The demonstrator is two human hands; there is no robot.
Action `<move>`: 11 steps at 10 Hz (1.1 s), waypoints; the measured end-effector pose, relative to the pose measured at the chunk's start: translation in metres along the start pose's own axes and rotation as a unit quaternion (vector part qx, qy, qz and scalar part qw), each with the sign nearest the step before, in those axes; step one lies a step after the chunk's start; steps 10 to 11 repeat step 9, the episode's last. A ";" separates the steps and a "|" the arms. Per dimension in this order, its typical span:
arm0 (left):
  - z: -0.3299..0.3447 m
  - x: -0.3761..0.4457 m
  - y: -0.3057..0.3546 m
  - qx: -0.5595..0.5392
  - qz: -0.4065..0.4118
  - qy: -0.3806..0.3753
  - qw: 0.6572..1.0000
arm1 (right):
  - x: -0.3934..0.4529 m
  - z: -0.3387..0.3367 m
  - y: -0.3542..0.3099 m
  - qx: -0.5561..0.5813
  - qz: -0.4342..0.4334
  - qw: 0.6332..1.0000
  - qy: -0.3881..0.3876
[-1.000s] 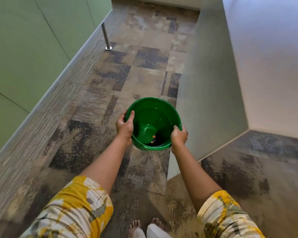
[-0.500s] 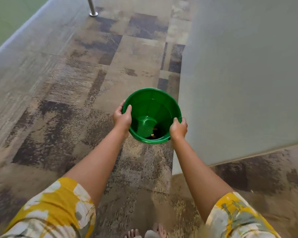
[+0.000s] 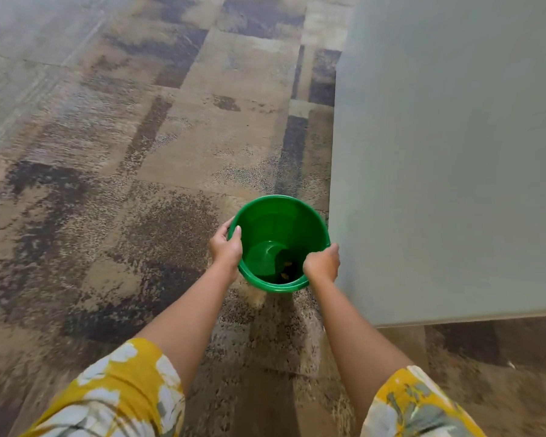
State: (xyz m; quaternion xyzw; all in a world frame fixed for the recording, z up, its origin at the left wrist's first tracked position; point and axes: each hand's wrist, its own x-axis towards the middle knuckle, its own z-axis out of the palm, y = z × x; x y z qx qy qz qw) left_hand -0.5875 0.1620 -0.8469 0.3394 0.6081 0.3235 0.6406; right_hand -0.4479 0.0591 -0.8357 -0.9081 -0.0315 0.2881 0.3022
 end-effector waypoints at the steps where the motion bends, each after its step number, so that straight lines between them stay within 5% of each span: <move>1: 0.009 0.017 -0.027 0.023 0.011 -0.017 1.000 | 0.019 0.011 0.009 -0.089 -0.001 0.996 0.022; 3: 0.015 0.026 -0.032 0.013 0.018 -0.029 0.999 | 0.022 0.024 0.014 -0.133 -0.074 0.986 0.070; 5: 0.018 0.014 -0.030 0.067 -0.011 -0.060 0.996 | 0.016 0.015 0.013 -0.167 -0.054 0.982 0.067; 7: 0.015 -0.007 -0.008 0.239 -0.021 -0.095 0.966 | -0.003 -0.017 -0.003 -0.222 -0.081 0.972 0.003; 9: 0.023 -0.055 0.037 0.357 0.072 -0.089 0.927 | -0.054 -0.042 -0.029 -0.210 -0.156 0.965 0.024; 11: 0.023 -0.055 0.037 0.357 0.072 -0.089 0.927 | -0.054 -0.042 -0.029 -0.210 -0.156 0.965 0.024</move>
